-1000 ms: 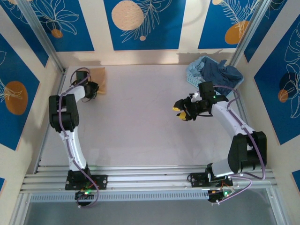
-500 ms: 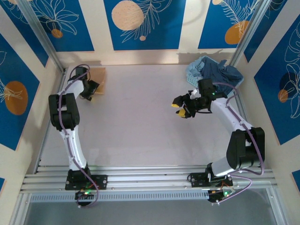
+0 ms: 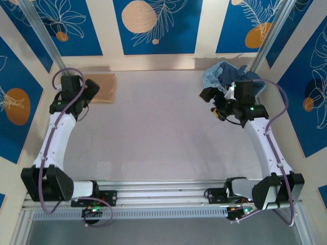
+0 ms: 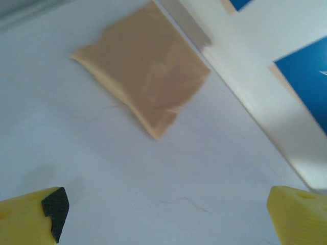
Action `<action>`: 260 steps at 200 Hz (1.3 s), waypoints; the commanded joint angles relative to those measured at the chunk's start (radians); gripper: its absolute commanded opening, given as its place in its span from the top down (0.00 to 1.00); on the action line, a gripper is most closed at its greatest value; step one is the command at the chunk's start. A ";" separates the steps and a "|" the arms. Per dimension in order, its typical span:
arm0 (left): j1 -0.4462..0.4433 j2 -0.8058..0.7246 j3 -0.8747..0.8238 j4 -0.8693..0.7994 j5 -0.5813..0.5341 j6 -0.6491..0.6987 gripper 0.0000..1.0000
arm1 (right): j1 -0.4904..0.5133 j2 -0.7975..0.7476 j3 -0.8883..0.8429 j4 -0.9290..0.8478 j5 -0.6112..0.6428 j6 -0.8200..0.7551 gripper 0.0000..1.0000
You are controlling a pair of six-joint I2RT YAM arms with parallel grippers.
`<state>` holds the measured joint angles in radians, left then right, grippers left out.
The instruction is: Fold and stack the t-shirts
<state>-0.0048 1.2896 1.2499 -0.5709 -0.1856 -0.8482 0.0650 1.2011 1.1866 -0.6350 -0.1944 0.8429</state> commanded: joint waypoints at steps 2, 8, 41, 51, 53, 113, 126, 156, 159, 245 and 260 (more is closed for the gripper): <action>-0.039 -0.067 -0.160 -0.028 -0.317 0.115 0.00 | -0.012 0.008 0.021 -0.199 0.374 -0.046 0.00; -0.044 -0.105 -0.231 0.063 -0.351 0.181 0.00 | -0.022 -0.003 -0.028 -0.170 0.410 -0.078 0.00; -0.052 -0.170 -0.540 0.427 -0.332 0.594 0.00 | -0.057 -0.154 -0.414 0.254 0.517 -0.347 0.01; -0.052 -0.155 -0.613 0.522 -0.220 0.676 0.00 | -0.054 -0.184 -0.511 0.373 0.561 -0.417 0.01; -0.052 -0.151 -0.625 0.537 -0.208 0.679 0.00 | -0.053 -0.187 -0.528 0.395 0.563 -0.427 0.01; -0.050 0.024 -0.813 1.025 -0.030 0.768 0.00 | -0.083 -0.007 -0.775 0.949 0.495 -0.621 0.01; -0.046 0.065 -0.790 1.054 -0.014 0.796 0.00 | -0.096 0.047 -0.759 1.021 0.453 -0.647 0.01; -0.039 0.160 -0.800 1.243 0.056 0.827 0.00 | -0.130 0.157 -0.742 1.208 0.387 -0.652 0.01; -0.038 0.170 -0.810 1.272 0.059 0.828 0.00 | -0.136 0.168 -0.734 1.211 0.377 -0.640 0.01; -0.054 0.249 -0.868 1.442 0.063 0.848 0.00 | -0.068 0.323 -0.781 1.466 0.318 -0.727 0.01; -0.054 0.247 -0.868 1.441 0.062 0.849 0.00 | -0.052 0.329 -0.781 1.477 0.343 -0.736 0.01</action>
<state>-0.0513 1.5352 0.3721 0.8268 -0.1345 -0.0154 -0.0177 1.5227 0.3832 0.7712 0.1040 0.1635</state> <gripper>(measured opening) 0.998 0.993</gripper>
